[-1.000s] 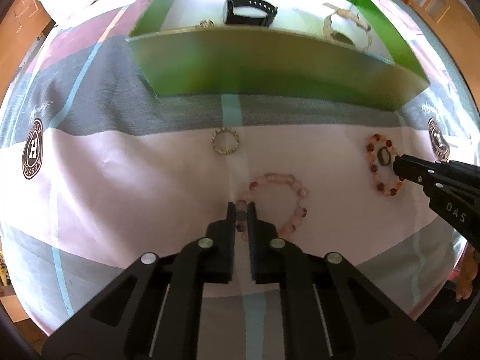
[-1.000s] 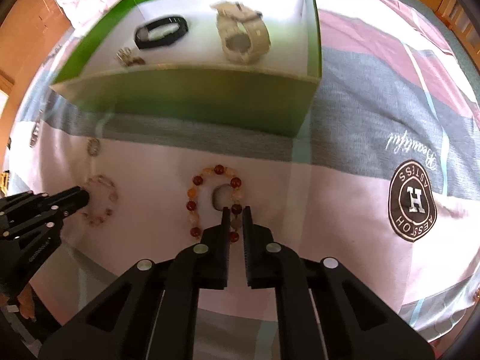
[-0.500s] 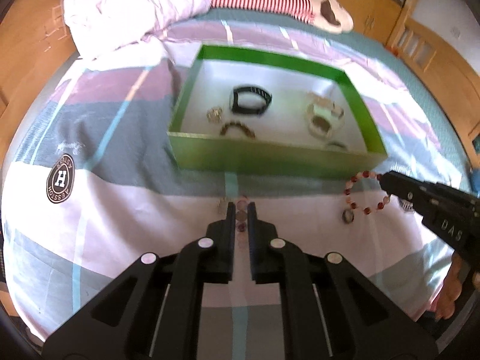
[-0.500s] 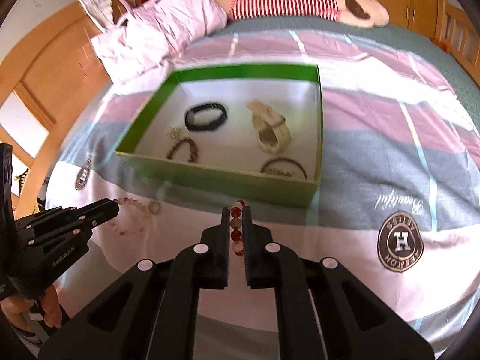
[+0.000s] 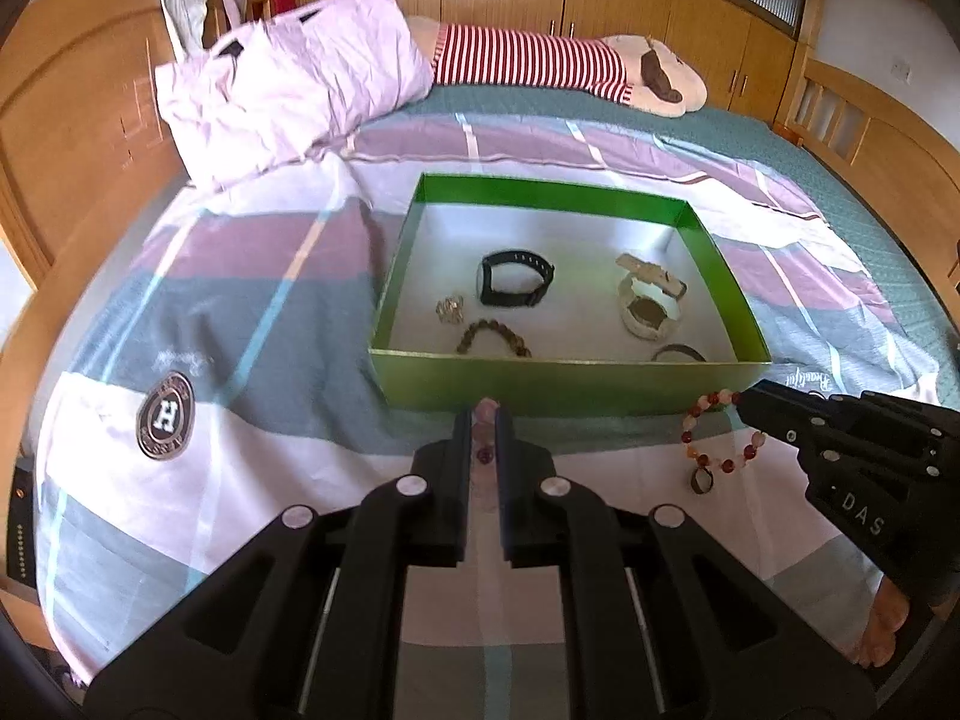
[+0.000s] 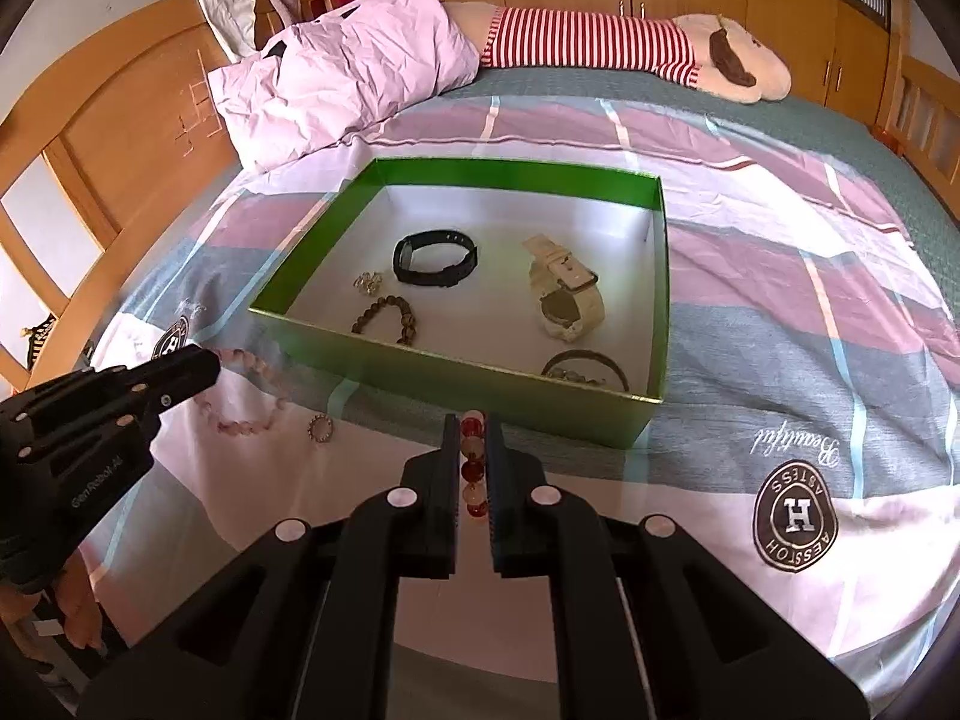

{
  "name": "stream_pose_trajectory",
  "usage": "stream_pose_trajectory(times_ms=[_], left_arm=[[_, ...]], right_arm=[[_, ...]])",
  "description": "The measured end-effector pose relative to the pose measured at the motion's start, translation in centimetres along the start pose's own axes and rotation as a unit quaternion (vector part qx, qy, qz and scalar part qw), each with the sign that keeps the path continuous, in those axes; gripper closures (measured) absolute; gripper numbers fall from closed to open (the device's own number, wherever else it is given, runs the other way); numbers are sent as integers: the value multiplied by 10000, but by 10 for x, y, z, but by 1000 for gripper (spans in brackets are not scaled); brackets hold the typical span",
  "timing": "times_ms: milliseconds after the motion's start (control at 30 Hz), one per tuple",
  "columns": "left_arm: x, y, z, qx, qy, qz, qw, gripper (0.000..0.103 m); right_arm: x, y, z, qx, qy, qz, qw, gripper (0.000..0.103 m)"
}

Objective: Organize jewelry
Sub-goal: 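Carry pink and agate bracelets into the green box and open both tools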

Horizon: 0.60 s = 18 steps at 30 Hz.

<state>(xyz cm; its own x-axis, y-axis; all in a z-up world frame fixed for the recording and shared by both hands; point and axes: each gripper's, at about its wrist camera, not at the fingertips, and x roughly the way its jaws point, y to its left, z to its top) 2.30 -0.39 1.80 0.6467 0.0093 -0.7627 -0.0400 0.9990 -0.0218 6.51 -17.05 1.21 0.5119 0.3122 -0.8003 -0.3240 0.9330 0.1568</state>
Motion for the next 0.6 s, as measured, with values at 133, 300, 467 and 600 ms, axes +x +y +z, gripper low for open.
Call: stream_pose_trajectory(times_ms=[133, 300, 467, 600], left_arm=[[-4, -3, 2, 131, -151, 161, 9997, 96], [-7, -3, 7, 87, -312, 212, 9992, 95], [-16, -6, 10, 205, -629, 353, 9972, 95], [-15, -5, 11, 202, -628, 352, 9972, 95]], right_arm=[[-8, 4, 2, -81, -258, -107, 9996, 95], [-21, 8, 5, -145, -704, -215, 9972, 95], [-28, 7, 10, -87, -937, -184, 9954, 95], [-29, 5, 13, -25, -979, -155, 9951, 95]])
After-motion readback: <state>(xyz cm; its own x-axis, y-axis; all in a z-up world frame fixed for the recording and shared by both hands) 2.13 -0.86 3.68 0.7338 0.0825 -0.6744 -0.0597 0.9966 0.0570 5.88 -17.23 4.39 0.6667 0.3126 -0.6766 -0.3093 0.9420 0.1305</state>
